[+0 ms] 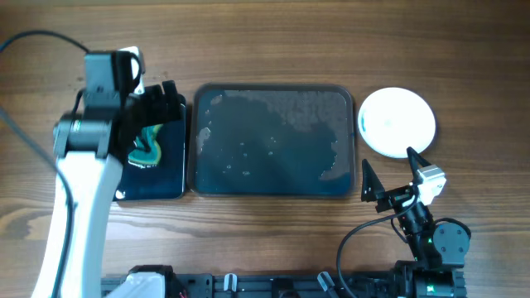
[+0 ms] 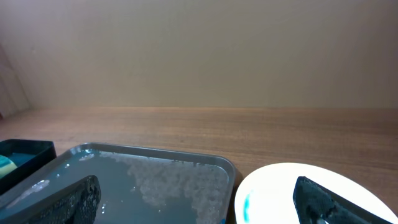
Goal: Clean dirty plates on tray and stack at the side
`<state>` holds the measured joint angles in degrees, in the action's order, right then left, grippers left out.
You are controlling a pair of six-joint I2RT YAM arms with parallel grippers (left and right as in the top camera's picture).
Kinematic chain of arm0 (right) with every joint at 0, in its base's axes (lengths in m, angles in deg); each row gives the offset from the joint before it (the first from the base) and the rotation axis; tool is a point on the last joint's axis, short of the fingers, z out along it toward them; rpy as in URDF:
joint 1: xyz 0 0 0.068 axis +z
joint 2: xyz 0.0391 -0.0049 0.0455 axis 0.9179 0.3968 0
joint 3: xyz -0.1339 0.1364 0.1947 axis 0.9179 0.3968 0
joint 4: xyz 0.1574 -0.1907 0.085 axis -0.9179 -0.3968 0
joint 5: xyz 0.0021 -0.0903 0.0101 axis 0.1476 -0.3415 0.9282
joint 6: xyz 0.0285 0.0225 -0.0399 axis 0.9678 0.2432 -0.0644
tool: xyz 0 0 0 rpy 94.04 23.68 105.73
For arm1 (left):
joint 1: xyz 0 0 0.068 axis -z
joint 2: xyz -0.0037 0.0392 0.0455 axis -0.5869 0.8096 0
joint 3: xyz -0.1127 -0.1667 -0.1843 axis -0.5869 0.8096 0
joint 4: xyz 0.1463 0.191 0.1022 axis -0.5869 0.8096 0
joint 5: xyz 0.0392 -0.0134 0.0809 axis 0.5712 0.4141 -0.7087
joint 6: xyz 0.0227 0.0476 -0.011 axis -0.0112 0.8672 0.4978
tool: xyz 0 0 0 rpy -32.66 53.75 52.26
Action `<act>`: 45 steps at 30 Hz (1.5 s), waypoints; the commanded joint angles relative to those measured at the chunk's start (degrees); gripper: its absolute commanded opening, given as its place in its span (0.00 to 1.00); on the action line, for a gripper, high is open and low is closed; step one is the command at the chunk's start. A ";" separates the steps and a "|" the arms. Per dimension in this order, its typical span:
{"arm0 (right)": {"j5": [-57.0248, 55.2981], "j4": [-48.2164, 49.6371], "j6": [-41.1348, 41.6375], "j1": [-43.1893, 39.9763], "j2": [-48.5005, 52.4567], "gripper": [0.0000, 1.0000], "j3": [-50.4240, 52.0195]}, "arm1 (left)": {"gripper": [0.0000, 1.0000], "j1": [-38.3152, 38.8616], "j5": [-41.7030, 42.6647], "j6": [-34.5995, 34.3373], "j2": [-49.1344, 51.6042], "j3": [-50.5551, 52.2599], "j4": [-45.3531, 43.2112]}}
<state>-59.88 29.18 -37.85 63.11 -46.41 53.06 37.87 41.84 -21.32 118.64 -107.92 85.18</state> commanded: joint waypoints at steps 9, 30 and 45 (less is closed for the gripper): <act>0.94 0.33 1.01 0.17 -0.83 1.00 0.09 | 1.00 0.20 1.57 -0.68 -40.92 34.23 -26.58; 0.94 0.33 0.98 0.17 -0.83 1.00 0.09 | 1.00 -1.40 1.53 -0.22 -73.31 66.05 -40.72; 0.94 0.33 1.03 0.17 -0.83 1.00 0.09 | 1.00 -2.47 0.57 -0.07 -74.20 73.48 -46.38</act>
